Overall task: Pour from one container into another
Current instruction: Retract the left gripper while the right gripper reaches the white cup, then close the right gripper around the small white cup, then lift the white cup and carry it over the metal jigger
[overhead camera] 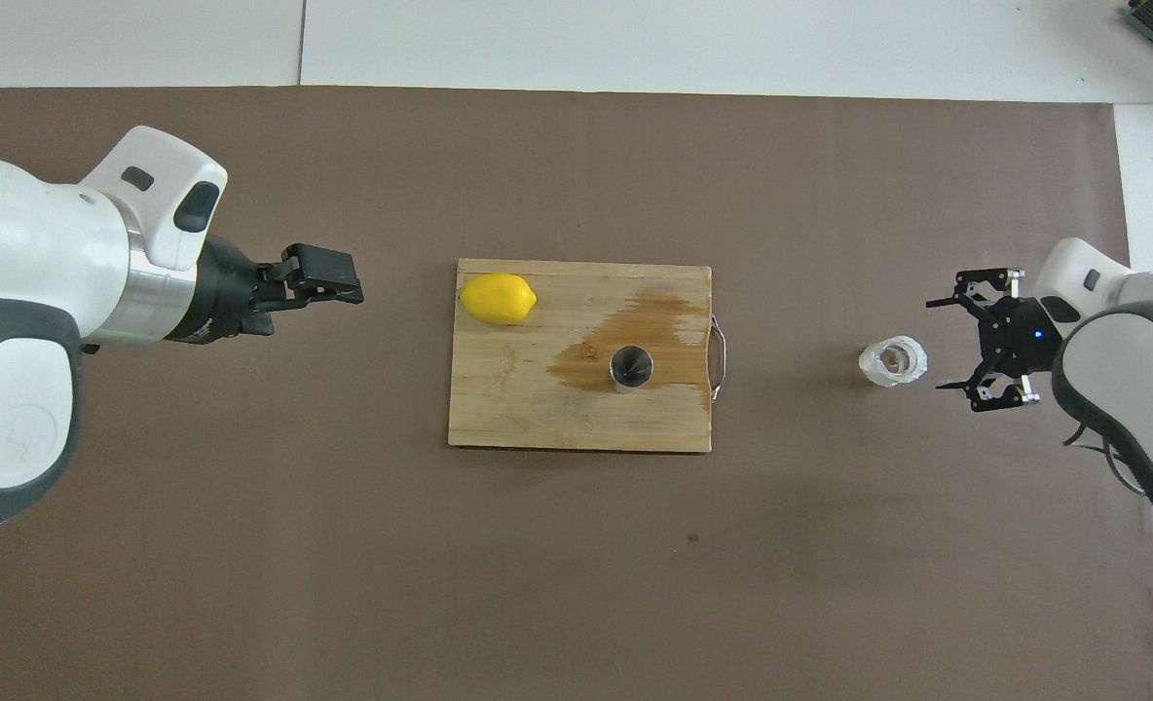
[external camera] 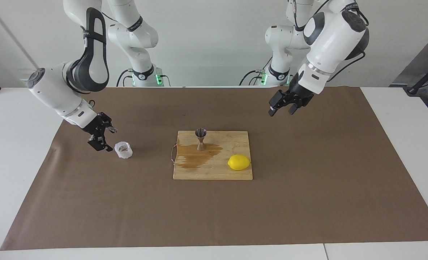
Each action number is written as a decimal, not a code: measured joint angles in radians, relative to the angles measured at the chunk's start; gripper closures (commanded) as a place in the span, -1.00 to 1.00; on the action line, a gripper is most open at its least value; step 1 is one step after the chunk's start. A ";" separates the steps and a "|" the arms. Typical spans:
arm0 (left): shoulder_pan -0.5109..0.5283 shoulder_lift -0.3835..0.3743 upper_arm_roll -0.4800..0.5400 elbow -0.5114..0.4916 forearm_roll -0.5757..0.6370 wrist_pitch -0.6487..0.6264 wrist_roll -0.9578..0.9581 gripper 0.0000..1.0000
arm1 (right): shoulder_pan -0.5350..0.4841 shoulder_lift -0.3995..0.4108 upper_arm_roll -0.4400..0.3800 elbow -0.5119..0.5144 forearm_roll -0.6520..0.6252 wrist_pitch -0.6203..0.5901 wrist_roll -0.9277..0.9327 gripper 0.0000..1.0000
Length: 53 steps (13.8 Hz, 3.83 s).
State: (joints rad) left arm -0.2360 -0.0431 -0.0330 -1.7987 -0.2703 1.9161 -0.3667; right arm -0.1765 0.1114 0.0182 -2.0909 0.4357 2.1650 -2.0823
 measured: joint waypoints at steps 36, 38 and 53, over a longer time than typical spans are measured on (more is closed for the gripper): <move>0.265 -0.030 -0.026 0.113 0.246 -0.299 0.330 -1.00 | -0.016 0.182 0.001 -0.023 0.265 0.044 -0.299 0.22; 0.276 -0.020 -0.048 0.128 0.245 -0.300 0.330 -1.00 | -0.016 0.181 0.001 -0.023 0.265 0.044 -0.290 0.71; 0.282 0.007 -0.055 0.161 0.244 -0.339 0.328 -1.00 | 0.070 0.036 0.014 0.004 0.196 -0.011 0.021 0.78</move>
State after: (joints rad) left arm 0.0456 -0.0365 -0.0881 -1.6377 -0.0266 1.5771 -0.0389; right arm -0.1062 0.1473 0.0322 -2.0874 0.6314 2.1538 -2.0616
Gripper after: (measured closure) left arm 0.000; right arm 0.498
